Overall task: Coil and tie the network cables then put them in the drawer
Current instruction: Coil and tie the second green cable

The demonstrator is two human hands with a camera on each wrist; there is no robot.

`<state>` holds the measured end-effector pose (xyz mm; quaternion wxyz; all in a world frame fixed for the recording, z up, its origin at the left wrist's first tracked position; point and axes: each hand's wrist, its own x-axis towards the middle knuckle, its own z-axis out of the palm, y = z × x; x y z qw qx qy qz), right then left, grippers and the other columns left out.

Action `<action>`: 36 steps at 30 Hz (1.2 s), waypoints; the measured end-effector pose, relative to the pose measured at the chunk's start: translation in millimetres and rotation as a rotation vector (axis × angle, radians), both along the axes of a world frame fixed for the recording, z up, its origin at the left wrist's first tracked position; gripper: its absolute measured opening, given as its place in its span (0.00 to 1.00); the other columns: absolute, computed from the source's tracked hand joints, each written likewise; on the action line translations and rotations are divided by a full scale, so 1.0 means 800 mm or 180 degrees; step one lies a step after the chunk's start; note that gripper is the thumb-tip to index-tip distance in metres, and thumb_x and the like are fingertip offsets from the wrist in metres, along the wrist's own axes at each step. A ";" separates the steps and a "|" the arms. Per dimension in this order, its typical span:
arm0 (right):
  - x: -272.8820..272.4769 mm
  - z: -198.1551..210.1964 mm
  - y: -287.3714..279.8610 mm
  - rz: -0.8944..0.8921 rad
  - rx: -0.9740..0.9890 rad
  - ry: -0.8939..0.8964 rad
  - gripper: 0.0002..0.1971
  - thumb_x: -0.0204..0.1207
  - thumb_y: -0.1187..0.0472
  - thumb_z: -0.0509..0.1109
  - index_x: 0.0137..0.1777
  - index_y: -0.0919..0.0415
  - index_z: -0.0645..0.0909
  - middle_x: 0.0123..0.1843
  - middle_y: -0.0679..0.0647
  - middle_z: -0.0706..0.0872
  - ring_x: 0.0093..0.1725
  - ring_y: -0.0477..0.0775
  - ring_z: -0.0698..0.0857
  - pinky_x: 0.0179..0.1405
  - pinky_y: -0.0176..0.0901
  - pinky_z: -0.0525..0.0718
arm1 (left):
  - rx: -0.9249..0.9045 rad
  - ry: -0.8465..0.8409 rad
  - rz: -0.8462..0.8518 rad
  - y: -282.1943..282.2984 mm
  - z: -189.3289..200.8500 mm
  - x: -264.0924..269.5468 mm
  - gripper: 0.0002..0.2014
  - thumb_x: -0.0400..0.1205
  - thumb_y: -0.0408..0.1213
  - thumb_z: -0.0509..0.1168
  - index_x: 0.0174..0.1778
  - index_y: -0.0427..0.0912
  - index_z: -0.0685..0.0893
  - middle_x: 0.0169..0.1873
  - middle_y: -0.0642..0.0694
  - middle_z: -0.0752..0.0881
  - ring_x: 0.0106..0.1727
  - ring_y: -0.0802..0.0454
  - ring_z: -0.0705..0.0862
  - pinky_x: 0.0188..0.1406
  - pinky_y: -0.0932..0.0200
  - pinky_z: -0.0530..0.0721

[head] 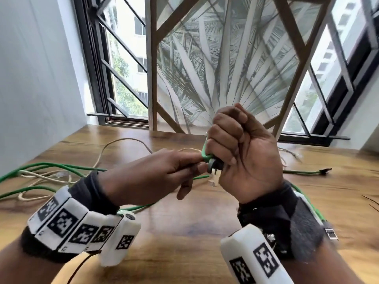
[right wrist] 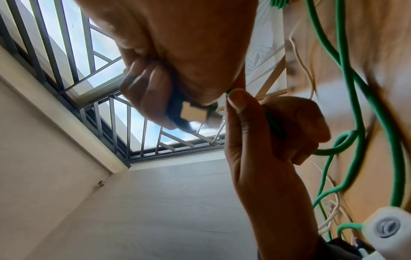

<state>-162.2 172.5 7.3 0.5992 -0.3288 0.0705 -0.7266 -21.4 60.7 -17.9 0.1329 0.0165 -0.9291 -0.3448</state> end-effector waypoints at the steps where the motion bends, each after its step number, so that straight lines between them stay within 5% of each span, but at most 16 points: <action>1: 0.000 -0.003 -0.003 -0.0093 -0.0033 -0.0059 0.16 0.93 0.52 0.47 0.43 0.53 0.66 0.31 0.46 0.61 0.26 0.46 0.59 0.23 0.37 0.62 | -0.0123 -0.0047 0.0007 0.000 0.001 0.001 0.14 0.91 0.56 0.58 0.38 0.68 0.79 0.26 0.57 0.83 0.29 0.61 0.76 0.35 0.71 0.70; 3: -0.001 -0.007 -0.009 -0.0297 -0.0087 -0.0170 0.18 0.94 0.51 0.47 0.44 0.56 0.69 0.32 0.47 0.61 0.29 0.46 0.61 0.27 0.36 0.66 | -0.0383 -0.0177 0.0086 0.001 0.003 0.001 0.17 0.92 0.51 0.58 0.36 0.68 0.77 0.26 0.59 0.83 0.30 0.60 0.78 0.37 0.71 0.72; 7: -0.006 -0.012 -0.018 -0.0885 -0.0137 -0.0050 0.07 0.85 0.59 0.61 0.45 0.58 0.71 0.33 0.49 0.67 0.30 0.47 0.69 0.32 0.38 0.75 | -0.0796 -0.0244 0.0229 -0.002 0.002 0.002 0.17 0.93 0.48 0.61 0.37 0.53 0.77 0.27 0.57 0.83 0.30 0.57 0.79 0.35 0.68 0.73; 11: -0.015 -0.011 -0.023 -0.1537 -0.0107 0.0487 0.04 0.77 0.62 0.64 0.44 0.59 0.71 0.33 0.50 0.70 0.31 0.47 0.72 0.36 0.39 0.77 | -0.1023 -0.0073 0.0256 -0.017 0.001 0.004 0.13 0.92 0.46 0.65 0.44 0.45 0.84 0.27 0.52 0.83 0.30 0.53 0.82 0.34 0.55 0.81; 14: -0.023 -0.015 -0.026 -0.1885 -0.0037 0.0811 0.06 0.81 0.61 0.66 0.44 0.60 0.73 0.33 0.51 0.73 0.34 0.48 0.74 0.42 0.40 0.75 | -0.1241 0.0087 0.0301 -0.021 0.000 0.007 0.14 0.91 0.51 0.64 0.56 0.46 0.90 0.27 0.51 0.84 0.30 0.52 0.82 0.35 0.49 0.83; 17: -0.026 -0.023 -0.029 -0.2214 0.0112 0.1286 0.11 0.89 0.67 0.58 0.43 0.61 0.75 0.34 0.53 0.75 0.36 0.50 0.76 0.42 0.41 0.80 | -0.1674 0.0128 0.0493 -0.022 0.002 0.011 0.20 0.88 0.60 0.60 0.62 0.53 0.90 0.32 0.54 0.89 0.32 0.55 0.84 0.36 0.49 0.85; 25: -0.021 -0.033 -0.035 -0.2759 0.0174 0.2159 0.15 0.89 0.63 0.63 0.41 0.54 0.84 0.37 0.52 0.82 0.38 0.53 0.81 0.49 0.49 0.84 | -0.2390 0.1161 0.1061 -0.020 0.021 0.019 0.18 0.84 0.65 0.65 0.43 0.57 0.92 0.25 0.58 0.80 0.27 0.55 0.82 0.25 0.55 0.82; 33: -0.011 -0.032 -0.025 -0.2100 0.0616 0.2610 0.13 0.90 0.64 0.60 0.46 0.65 0.82 0.38 0.54 0.87 0.40 0.48 0.86 0.45 0.40 0.87 | -0.3096 0.1924 0.1155 -0.013 0.029 0.027 0.16 0.88 0.58 0.69 0.44 0.52 0.93 0.31 0.55 0.86 0.33 0.47 0.88 0.26 0.53 0.80; 36: -0.004 -0.034 -0.023 -0.1765 0.0804 0.3003 0.14 0.92 0.63 0.59 0.49 0.71 0.81 0.39 0.62 0.86 0.39 0.58 0.88 0.45 0.51 0.90 | -0.3216 0.2124 0.1282 -0.019 0.029 0.027 0.12 0.88 0.53 0.71 0.47 0.51 0.92 0.33 0.53 0.86 0.34 0.45 0.87 0.29 0.51 0.80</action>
